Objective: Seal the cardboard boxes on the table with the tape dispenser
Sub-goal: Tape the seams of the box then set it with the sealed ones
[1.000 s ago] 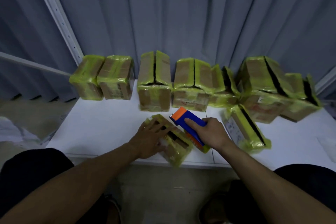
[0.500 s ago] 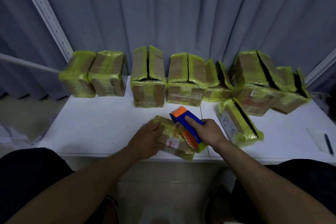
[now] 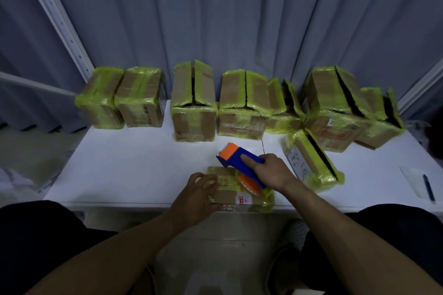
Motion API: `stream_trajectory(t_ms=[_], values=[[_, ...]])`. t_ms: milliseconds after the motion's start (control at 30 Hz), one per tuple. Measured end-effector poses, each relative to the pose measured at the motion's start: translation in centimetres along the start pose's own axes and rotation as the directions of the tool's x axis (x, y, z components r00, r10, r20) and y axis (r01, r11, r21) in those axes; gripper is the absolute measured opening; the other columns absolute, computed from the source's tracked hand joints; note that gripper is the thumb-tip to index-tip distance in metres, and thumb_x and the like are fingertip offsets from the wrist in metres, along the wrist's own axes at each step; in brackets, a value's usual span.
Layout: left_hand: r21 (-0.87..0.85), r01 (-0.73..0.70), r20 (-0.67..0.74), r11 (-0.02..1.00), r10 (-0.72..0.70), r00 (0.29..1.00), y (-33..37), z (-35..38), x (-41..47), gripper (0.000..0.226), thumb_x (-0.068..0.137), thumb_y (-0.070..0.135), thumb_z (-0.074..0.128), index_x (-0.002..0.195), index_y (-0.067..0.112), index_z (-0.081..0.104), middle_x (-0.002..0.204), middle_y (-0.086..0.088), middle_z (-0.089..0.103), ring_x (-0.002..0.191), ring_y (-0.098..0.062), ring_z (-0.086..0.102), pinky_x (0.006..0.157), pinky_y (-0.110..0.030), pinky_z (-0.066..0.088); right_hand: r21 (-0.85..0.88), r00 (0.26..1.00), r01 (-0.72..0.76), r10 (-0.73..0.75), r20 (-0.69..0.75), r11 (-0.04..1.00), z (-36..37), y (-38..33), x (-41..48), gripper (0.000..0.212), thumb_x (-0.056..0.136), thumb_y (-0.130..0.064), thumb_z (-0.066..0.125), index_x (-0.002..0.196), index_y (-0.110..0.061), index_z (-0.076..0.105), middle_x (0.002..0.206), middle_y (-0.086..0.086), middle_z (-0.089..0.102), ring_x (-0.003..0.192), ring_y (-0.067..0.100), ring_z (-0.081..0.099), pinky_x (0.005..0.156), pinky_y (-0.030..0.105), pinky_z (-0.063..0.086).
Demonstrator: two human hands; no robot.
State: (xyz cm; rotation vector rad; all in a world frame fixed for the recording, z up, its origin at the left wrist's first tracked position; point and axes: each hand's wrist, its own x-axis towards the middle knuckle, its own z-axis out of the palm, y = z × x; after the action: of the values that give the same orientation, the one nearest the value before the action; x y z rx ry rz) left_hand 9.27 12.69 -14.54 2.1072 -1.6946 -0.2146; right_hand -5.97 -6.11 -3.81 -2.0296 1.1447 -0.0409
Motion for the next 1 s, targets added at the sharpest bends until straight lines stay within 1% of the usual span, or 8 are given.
stream_trajectory(t_ms=[200, 300, 433, 533, 600, 667, 833, 1000], values=[[0.158, -0.053, -0.073, 0.986, 0.066, 0.995, -0.4, 0.4, -0.1, 0.069, 0.081, 0.07, 0.061, 0.132, 0.024, 0.059, 0.136, -0.003, 0.059, 0.127, -0.026, 0.049, 0.109, -0.038, 0.032, 0.065, 0.999, -0.038, 0.038, -0.005, 0.997, 0.1, 1.1, 0.0, 0.057, 0.092, -0.069, 0.057, 0.082, -0.013, 0.061, 0.078, 0.004, 0.068, 0.066, 0.017, 0.065, 0.06, 0.025, 0.043], [0.265, -0.014, 0.082, 0.964, -0.008, 0.997, 0.0, 0.6, 0.1, 0.065, 0.087, 0.065, 0.05, 0.136, 0.023, 0.057, 0.142, -0.003, 0.056, 0.129, -0.033, 0.052, 0.113, -0.055, 0.026, 0.062, 0.999, -0.035, 0.034, 0.011, 0.997, -0.3, 1.0, -0.2, 0.057, 0.092, -0.068, 0.059, 0.084, -0.012, 0.062, 0.078, 0.004, 0.068, 0.065, 0.016, 0.065, 0.059, 0.024, 0.043], [0.234, 0.029, 0.398, 0.972, -0.123, 0.909, 1.1, -1.8, 2.1, 0.076, 0.093, 0.071, 0.011, 0.156, 0.03, 0.019, 0.165, 0.004, 0.017, 0.151, -0.033, 0.012, 0.12, -0.06, 0.008, 0.149, 0.999, 0.045, -0.04, -0.034, 0.988, -1.1, 0.2, -1.4, 0.054, 0.093, -0.063, 0.062, 0.083, -0.011, 0.07, 0.07, -0.002, 0.071, 0.06, 0.01, 0.067, 0.058, 0.021, 0.046], [0.141, 0.113, 0.453, 0.984, -0.166, 0.876, 1.5, -4.1, 2.8, 0.066, 0.102, 0.056, 0.031, 0.158, 0.033, 0.007, 0.166, 0.011, 0.001, 0.152, -0.023, -0.01, 0.122, -0.055, 0.003, 0.276, 0.996, 0.091, -0.084, -0.038, 0.957, -2.2, -0.3, -2.5, 0.049, 0.095, -0.058, 0.062, 0.075, -0.013, 0.066, 0.053, -0.011, 0.063, 0.046, 0.002, 0.058, 0.047, 0.01, 0.04], [0.008, 0.192, 0.283, 0.981, -0.186, 0.941, 1.5, -5.4, 2.9, 0.057, 0.103, 0.045, 0.037, 0.156, 0.031, 0.023, 0.164, 0.01, 0.014, 0.152, -0.019, 0.001, 0.123, -0.045, 0.017, 0.285, 0.993, 0.116, -0.107, -0.047, 0.951, -2.7, -0.4, -3.2, 0.05, 0.093, -0.06, 0.063, 0.072, -0.015, 0.064, 0.05, -0.01, 0.059, 0.045, 0.004, 0.056, 0.047, 0.011, 0.038], [-0.298, 0.387, 0.12, 0.873, -0.368, 0.922, 2.5, -7.3, 3.6, 0.04, 0.104, 0.035, 0.044, 0.143, 0.028, 0.051, 0.152, 0.005, 0.045, 0.14, -0.016, 0.041, 0.112, -0.031, 0.034, 0.278, 0.991, 0.137, -0.129, -0.045, 0.951, -3.0, -0.1, -3.8, 0.051, 0.088, -0.066, 0.065, 0.068, -0.019, 0.062, 0.052, -0.009, 0.059, 0.047, 0.006, 0.056, 0.05, 0.016, 0.039], [-0.794, 0.458, 0.213, 0.399, -0.524, 0.825, 6.6, -12.6, 4.3, 0.033, 0.102, 0.043, 0.048, 0.105, 0.021, 0.073, 0.095, 0.006, 0.076, 0.088, -0.018, 0.071, 0.083, -0.033, 0.056, 0.317, 0.976, 0.215, -0.211, -0.047, 0.924, -3.2, 0.3, -4.9, 0.052, 0.078, -0.069, 0.068, 0.071, -0.018, 0.064, 0.06, -0.004, 0.063, 0.054, 0.011, 0.062, 0.056, 0.021, 0.044], [-0.783, 0.437, 0.205, 0.443, -0.48, 0.853, 8.0, -13.8, 3.3, 0.023, 0.096, 0.04, 0.061, 0.106, 0.023, 0.073, 0.093, 0.01, 0.076, 0.093, -0.016, 0.071, 0.079, -0.03, 0.054, 0.381, 0.952, 0.289, -0.305, -0.02, 0.878, -3.3, 0.1, -5.7, 0.04, 0.082, -0.056, 0.07, 0.074, -0.017, 0.066, 0.06, -0.006, 0.064, 0.054, 0.009, 0.063, 0.054, 0.017, 0.045]])
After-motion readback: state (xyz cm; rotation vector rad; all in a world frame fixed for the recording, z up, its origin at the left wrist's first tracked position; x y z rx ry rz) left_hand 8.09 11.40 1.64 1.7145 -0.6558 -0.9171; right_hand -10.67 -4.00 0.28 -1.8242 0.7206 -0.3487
